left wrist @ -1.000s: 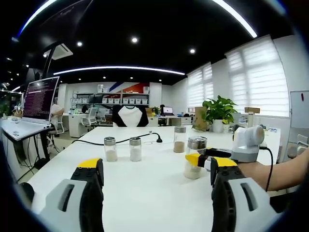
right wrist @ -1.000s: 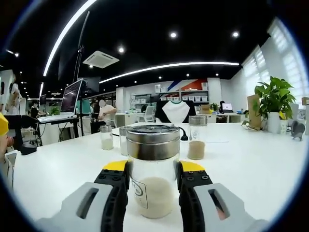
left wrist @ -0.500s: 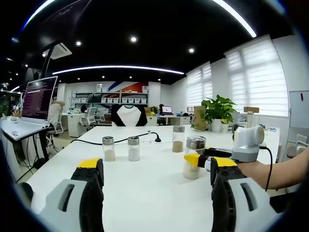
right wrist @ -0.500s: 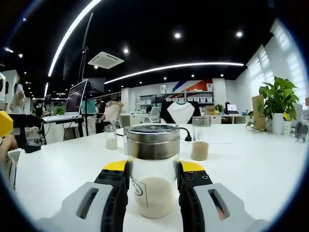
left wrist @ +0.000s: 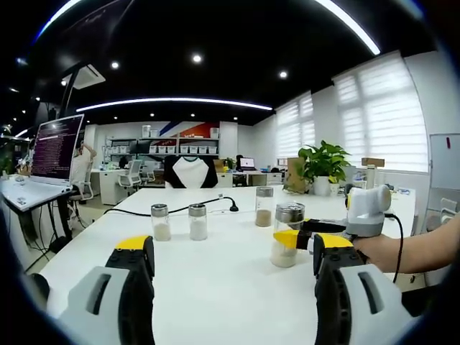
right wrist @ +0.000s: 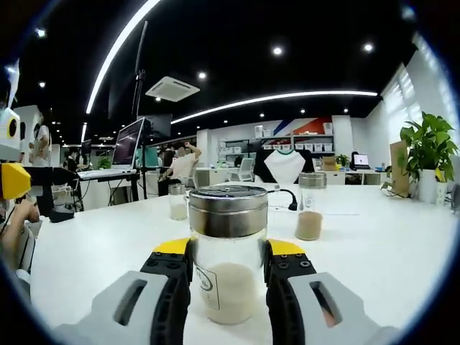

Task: Rotate the seasoning bottle until the label or dispensing opening points toward the visible target arrow and the bottle remains upright within the marked orientation range

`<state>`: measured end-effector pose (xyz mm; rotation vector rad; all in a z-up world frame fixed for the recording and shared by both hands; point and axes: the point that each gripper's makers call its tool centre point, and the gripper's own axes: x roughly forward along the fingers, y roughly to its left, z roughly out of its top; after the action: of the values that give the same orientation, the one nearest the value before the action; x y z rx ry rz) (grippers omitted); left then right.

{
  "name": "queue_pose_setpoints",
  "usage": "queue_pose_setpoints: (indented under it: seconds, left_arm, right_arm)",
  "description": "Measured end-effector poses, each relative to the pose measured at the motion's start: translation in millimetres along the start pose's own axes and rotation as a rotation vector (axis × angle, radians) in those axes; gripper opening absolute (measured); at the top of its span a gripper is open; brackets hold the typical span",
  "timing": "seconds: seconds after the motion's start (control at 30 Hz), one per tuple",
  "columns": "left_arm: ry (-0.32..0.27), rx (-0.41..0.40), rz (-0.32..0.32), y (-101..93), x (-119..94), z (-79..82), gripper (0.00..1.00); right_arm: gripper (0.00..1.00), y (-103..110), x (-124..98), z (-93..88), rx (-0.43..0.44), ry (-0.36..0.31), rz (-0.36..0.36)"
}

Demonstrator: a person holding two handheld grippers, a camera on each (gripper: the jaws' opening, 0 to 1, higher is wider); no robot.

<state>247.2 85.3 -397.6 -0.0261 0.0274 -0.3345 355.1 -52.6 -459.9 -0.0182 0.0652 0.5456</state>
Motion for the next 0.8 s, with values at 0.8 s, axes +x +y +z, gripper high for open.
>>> queue_pose_setpoints:
  seconds: [0.8]
  left_arm:
    - [0.013, 0.019, -0.014, -3.1, 1.6, -2.4, 0.96]
  right_arm:
    - [0.37, 10.0, -4.5, 0.5, -0.023, 0.018, 0.215]
